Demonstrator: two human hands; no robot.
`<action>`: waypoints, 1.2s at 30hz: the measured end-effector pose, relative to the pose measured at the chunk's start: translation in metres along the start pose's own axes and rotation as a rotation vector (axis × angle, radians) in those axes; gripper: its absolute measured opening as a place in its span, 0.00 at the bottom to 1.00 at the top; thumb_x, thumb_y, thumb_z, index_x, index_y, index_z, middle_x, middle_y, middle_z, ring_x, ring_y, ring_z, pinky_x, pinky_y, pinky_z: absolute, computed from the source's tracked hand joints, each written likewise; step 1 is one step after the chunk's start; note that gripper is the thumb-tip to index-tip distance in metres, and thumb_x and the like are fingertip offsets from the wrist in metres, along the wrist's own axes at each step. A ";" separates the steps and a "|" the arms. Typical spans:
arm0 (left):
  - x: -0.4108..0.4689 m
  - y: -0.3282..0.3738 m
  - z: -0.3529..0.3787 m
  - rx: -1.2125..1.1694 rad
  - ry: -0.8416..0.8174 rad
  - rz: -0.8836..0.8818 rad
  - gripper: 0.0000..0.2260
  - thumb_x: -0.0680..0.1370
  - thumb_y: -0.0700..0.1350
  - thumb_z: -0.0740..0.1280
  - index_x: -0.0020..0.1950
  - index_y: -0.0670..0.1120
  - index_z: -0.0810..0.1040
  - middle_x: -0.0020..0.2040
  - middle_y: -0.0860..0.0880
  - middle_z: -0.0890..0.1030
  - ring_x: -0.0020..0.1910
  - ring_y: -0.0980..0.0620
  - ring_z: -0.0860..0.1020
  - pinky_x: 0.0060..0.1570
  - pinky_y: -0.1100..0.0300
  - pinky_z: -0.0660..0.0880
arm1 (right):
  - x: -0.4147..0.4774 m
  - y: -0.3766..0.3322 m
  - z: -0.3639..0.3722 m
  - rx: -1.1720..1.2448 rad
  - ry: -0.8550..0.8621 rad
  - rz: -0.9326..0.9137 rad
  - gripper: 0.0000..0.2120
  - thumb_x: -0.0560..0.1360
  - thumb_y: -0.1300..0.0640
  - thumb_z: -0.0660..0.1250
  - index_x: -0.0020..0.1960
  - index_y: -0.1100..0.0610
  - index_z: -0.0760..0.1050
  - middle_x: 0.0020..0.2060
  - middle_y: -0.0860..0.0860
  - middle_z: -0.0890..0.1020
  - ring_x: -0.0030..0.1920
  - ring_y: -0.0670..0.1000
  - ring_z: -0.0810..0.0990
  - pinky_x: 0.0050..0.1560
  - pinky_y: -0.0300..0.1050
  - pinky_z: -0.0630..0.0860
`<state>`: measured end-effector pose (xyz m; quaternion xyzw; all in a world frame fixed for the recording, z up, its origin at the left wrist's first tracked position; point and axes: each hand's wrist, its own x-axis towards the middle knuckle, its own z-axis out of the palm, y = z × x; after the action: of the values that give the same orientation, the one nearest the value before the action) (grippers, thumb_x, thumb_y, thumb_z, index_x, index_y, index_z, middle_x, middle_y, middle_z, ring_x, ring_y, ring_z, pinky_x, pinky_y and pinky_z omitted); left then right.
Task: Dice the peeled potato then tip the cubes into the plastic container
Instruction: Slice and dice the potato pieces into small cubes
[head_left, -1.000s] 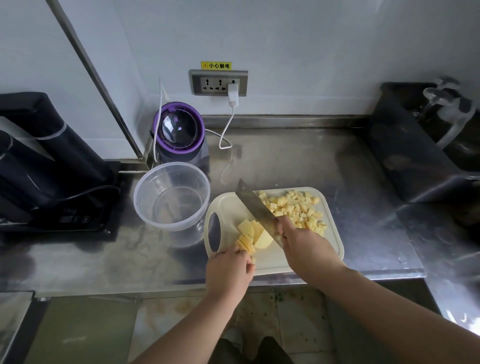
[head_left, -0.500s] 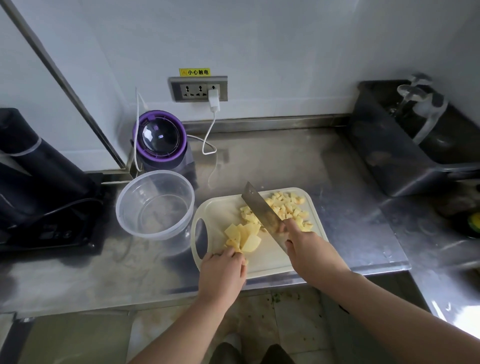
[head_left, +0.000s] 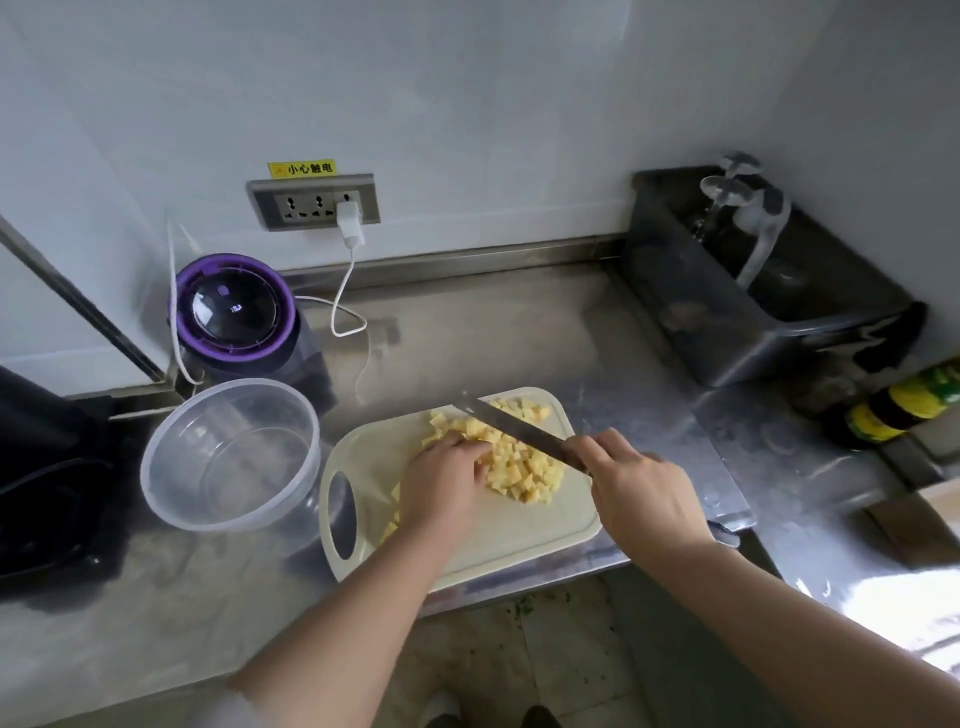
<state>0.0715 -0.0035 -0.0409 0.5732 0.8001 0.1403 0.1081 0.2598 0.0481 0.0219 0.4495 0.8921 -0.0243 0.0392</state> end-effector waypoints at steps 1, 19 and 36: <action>-0.001 -0.006 -0.001 -0.019 0.007 -0.021 0.14 0.80 0.48 0.62 0.64 0.56 0.77 0.60 0.53 0.78 0.54 0.51 0.78 0.53 0.59 0.72 | -0.002 0.000 0.000 -0.003 -0.004 -0.007 0.26 0.80 0.58 0.64 0.74 0.44 0.61 0.64 0.46 0.73 0.48 0.51 0.80 0.42 0.36 0.75; -0.089 -0.080 -0.011 -0.407 0.011 -0.392 0.15 0.76 0.46 0.69 0.62 0.47 0.77 0.58 0.49 0.78 0.51 0.55 0.77 0.49 0.65 0.72 | -0.007 -0.087 0.025 0.237 -0.286 -0.113 0.20 0.82 0.61 0.55 0.71 0.49 0.56 0.41 0.50 0.76 0.37 0.52 0.78 0.40 0.47 0.78; -0.043 -0.068 -0.019 0.267 -0.305 0.187 0.17 0.79 0.41 0.62 0.65 0.56 0.75 0.64 0.52 0.72 0.63 0.44 0.70 0.66 0.46 0.65 | -0.009 -0.066 0.011 0.294 -0.256 0.024 0.17 0.84 0.55 0.50 0.72 0.48 0.54 0.44 0.50 0.78 0.39 0.50 0.80 0.41 0.46 0.81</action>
<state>0.0190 -0.0668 -0.0460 0.6686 0.7294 -0.0457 0.1373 0.2122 0.0009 0.0119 0.4541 0.8613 -0.2109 0.0867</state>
